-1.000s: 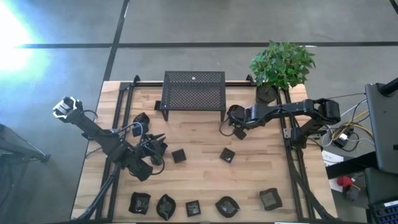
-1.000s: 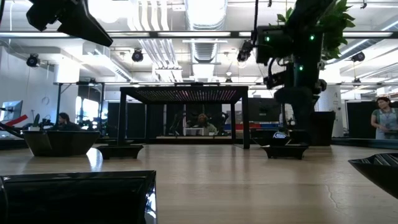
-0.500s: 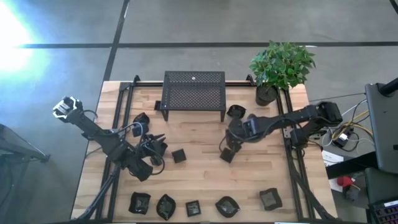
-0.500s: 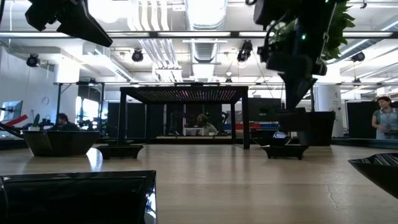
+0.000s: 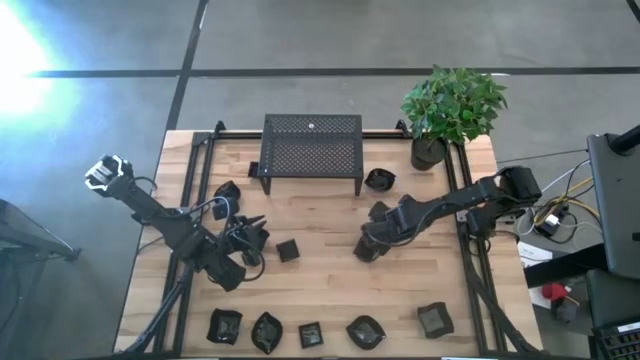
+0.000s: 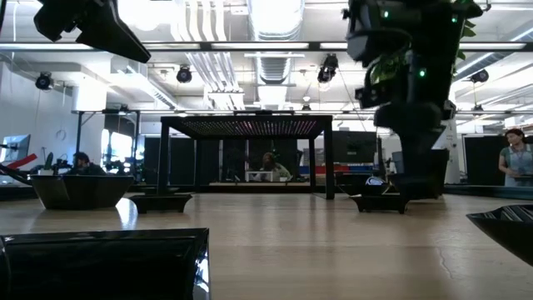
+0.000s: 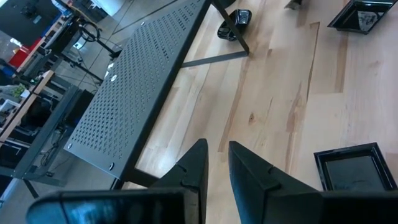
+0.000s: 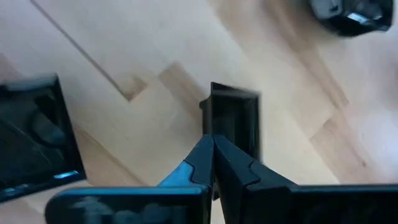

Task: Pick & Place Mini shaped plates
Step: Stack the black square plate on top of the other black square plate

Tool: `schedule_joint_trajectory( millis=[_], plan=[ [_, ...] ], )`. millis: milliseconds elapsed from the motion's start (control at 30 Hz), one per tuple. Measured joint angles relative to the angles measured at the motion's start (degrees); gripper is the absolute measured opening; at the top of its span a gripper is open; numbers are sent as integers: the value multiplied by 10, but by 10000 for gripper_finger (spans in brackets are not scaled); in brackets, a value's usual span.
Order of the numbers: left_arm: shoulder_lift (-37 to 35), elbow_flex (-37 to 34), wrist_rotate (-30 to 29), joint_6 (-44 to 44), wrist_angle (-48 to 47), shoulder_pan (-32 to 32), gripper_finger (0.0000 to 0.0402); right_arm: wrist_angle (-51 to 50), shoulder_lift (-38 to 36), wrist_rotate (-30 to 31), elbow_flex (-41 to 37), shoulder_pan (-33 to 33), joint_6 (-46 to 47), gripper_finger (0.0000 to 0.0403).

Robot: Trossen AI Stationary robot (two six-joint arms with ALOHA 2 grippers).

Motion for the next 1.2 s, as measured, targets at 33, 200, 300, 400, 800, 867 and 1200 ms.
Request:
schedule_joint_trajectory(
  millis=[33,200,300,400,800,867,1200],
  plan=[
    [0,0,0,1,0,0,60,-2,9,-6,2,1,-4,8],
    [0,0,0,1,0,0,60,0,51,-30,17,1,-24,8],
    [0,0,0,1,0,0,60,-1,71,-42,27,1,-27,8],
    [0,0,0,1,0,0,60,-3,86,-44,38,1,-30,8],
    [0,0,0,2,0,0,60,-4,95,-48,56,1,-42,15],
    [0,0,0,2,0,0,60,-4,95,-48,55,1,-42,25],
    [0,0,0,2,0,0,60,-5,86,-57,54,1,-40,86]
  ],
)
